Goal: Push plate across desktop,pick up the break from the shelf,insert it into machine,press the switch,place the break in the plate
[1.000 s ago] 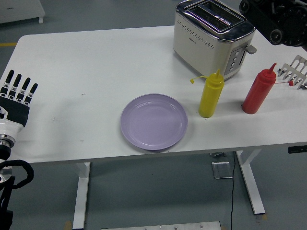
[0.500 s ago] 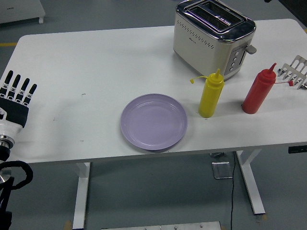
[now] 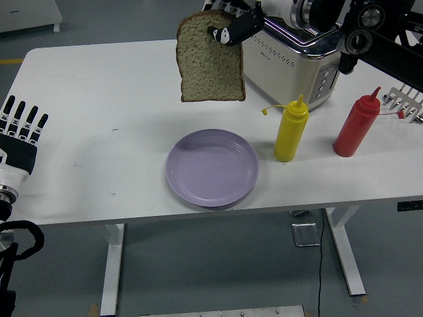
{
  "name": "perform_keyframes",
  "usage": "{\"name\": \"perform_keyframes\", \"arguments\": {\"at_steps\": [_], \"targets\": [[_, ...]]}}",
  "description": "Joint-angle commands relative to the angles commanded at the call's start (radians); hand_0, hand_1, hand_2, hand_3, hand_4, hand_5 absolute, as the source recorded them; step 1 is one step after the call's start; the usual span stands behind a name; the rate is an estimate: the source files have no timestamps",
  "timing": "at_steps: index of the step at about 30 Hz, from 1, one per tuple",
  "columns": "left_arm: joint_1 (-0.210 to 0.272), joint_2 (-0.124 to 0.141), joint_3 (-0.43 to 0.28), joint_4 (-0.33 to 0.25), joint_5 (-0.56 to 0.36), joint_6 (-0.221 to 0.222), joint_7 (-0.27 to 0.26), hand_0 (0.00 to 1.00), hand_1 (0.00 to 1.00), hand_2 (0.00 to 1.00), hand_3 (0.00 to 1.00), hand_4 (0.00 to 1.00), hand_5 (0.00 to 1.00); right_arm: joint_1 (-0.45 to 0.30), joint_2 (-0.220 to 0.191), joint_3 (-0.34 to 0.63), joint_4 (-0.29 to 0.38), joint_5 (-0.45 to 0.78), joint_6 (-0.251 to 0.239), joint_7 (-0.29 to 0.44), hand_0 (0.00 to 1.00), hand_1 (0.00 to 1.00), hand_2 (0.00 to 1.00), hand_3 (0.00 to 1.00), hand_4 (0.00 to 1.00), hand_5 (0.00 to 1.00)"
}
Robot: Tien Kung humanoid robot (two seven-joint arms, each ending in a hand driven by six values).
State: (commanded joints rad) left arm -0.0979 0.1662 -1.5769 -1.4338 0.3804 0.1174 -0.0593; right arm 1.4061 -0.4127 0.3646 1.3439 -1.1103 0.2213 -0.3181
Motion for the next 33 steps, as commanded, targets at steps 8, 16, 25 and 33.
{"name": "perform_keyframes", "arguments": {"at_steps": [8,16,25,33], "targets": [[-0.003,-0.003,0.003,0.001,0.001,0.000,0.000,0.821,0.873,0.944,0.828,0.609,0.998,-0.003,0.036,-0.173,0.068,-0.004,0.013,0.005,0.279,0.344,0.422,0.506,0.285,0.037],[-0.004,-0.004,0.001,0.002,0.002,0.001,0.000,0.822,0.873,0.945,0.829,0.608,0.998,-0.024,0.063,-0.237,0.040,-0.012,-0.001,0.018,0.278,0.344,0.421,0.506,0.280,0.040],[-0.006,-0.007,0.001,0.003,0.003,0.001,0.000,0.824,0.875,0.948,0.832,0.605,0.998,-0.040,0.089,-0.241,-0.016,-0.008,-0.025,0.033,0.283,0.344,0.421,0.504,0.277,0.042],[-0.006,-0.009,-0.003,0.003,0.004,0.001,0.001,0.827,0.876,0.948,0.832,0.604,0.998,-0.053,0.107,-0.240,-0.049,0.006,-0.030,0.037,0.285,0.356,0.435,0.512,0.296,0.033]]}}
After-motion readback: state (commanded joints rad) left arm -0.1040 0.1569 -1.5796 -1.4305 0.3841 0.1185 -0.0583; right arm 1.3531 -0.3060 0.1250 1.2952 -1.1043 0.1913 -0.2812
